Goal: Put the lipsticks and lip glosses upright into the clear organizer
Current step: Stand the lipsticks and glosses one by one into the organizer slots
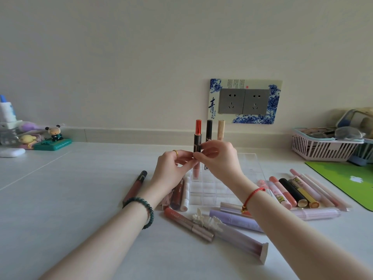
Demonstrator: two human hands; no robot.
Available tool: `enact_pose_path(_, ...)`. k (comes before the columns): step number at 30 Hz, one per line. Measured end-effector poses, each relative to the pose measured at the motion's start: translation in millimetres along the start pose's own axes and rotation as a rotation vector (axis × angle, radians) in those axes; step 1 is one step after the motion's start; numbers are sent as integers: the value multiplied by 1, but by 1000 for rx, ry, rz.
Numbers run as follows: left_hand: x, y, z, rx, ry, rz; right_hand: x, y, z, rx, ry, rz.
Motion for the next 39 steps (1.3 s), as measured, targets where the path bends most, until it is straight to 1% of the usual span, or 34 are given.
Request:
enact_pose_path(8, -1, 1, 0, 12, 8, 15, 0, -1, 0, 2, 27, -27)
enact_pose_path(21, -4, 1, 0, 15, -10, 6, -6, -3, 3, 25, 1, -14)
enact_pose_path(27, -9, 1, -3, 3, -46, 16, -25, 8, 5, 9, -35, 12)
enact_pose_path(30, -15, -7, -9, 32, -64, 3, -41, 19, -1, -32, 4, 9)
enact_pose_path(32, -18, -17, -16, 57, -1, -22, -52, 25, -11, -75, 87, -61)
enact_pose_path(37, -22, -47, -41, 118, 403, -11, -76, 21, -56, -122, 414, -333)
enact_pose_path(39, -18, -53, -52, 174, 531, 77, -84, 15, -75, -100, 527, -410)
Point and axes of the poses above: each hand's wrist, its own z-axis towards the middle knuckle, its own x-axis out of the palm, y = z × x, the point moved 1 cm from there along z, towards the middle knuckle, and after that the axes turned 7 degrees about x, right-handed, at the moved point
